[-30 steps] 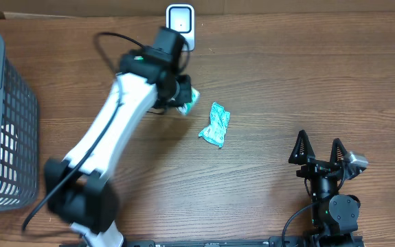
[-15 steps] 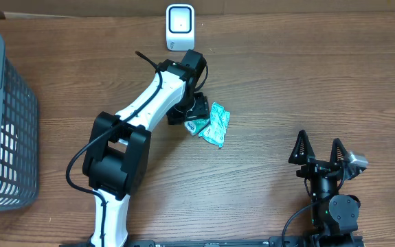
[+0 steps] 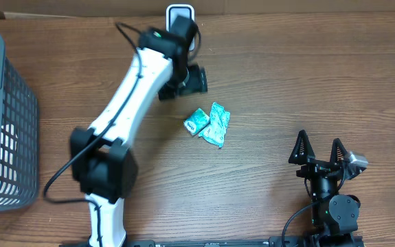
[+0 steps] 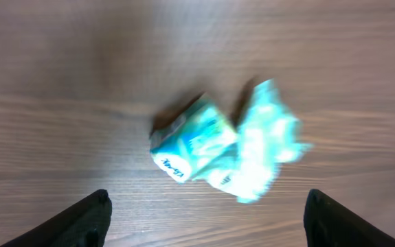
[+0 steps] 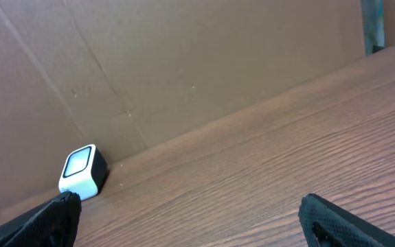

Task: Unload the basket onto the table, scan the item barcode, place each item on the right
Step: 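Carry the second teal packet past the scanner and release it beside the first, then reach into the basket and grasp the green-capped Knorr bottle with left gripper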

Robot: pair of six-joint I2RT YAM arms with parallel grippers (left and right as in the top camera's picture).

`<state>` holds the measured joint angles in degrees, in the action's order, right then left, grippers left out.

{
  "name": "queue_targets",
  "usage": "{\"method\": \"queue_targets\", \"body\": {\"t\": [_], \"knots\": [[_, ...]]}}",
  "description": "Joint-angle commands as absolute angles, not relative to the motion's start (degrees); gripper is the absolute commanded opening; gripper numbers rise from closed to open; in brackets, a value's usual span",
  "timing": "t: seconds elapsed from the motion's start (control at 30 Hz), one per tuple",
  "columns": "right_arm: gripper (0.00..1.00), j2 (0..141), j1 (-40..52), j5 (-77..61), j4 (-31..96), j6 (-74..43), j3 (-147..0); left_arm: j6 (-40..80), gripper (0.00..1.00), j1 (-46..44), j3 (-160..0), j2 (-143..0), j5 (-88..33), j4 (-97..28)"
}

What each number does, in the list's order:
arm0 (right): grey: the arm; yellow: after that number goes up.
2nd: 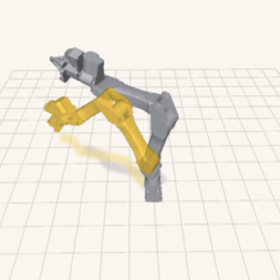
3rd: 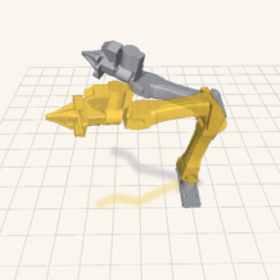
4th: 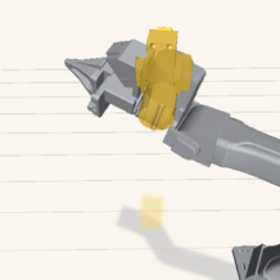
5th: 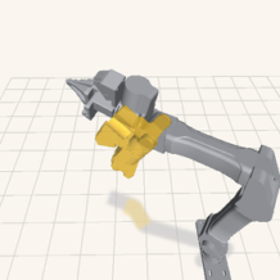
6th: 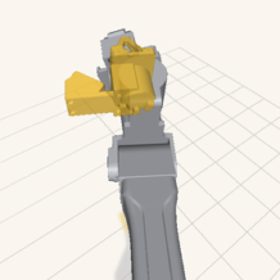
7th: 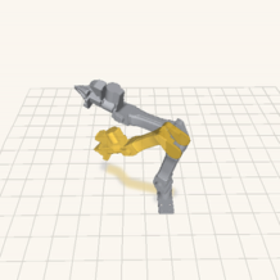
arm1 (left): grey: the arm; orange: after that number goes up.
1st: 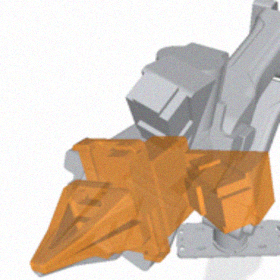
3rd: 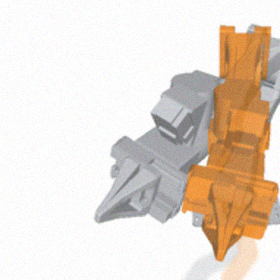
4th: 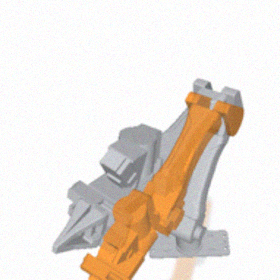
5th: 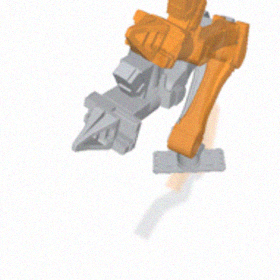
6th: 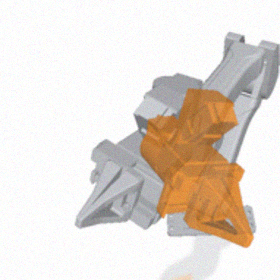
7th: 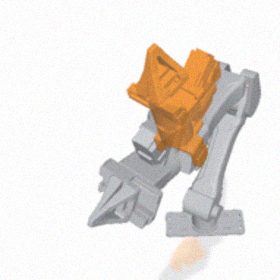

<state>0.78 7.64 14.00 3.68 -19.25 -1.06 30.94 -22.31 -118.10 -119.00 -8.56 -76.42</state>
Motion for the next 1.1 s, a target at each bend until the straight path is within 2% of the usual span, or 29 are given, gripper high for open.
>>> {"method": "queue_targets", "body": {"t": [0.0,0.03,0.23,0.43,0.63,0.77,0.87,1.07], "knots": [[1.00,0.16,8.10,14.76,3.33,-18.81,-0.45,28.25,0.95,-18.96,-127.70,-109.67,-8.78,-79.46],[1.00,0.16,8.10,14.76,3.33,-18.81,-0.45,28.25,1.00,-17.82,-129.34,-108.42,-8.78,-80.34],[1.00,0.16,8.10,14.76,3.33,-18.81,-0.45,26.44,1.00,-4.45,-134.21,-99.29,-7.97,-87.44],[1.00,0.16,8.10,14.76,3.33,-18.81,-0.45,25.65,0.99,17.41,-134.21,-94.78,-3.44,-94.41],[1.00,0.16,8.10,14.76,3.33,-18.81,-0.45,24.10,1.00,40.07,-134.15,-94.91,-8.01,-93.76],[1.00,0.16,8.10,14.76,3.33,-18.81,-0.45,18.63,1.00,47.27,-134.10,-95.77,-7.99,-89.78],[1.00,0.16,8.10,14.76,3.33,-18.81,-0.45,17.39,1.00,48.56,-134.08,-98.30,-6.15,-89.30],[1.00,0.16,8.10,14.76,3.33,-18.81,-0.45,7.66,1.00,48.58,-134.08,-109.38,-5.89,-87.59]]}}
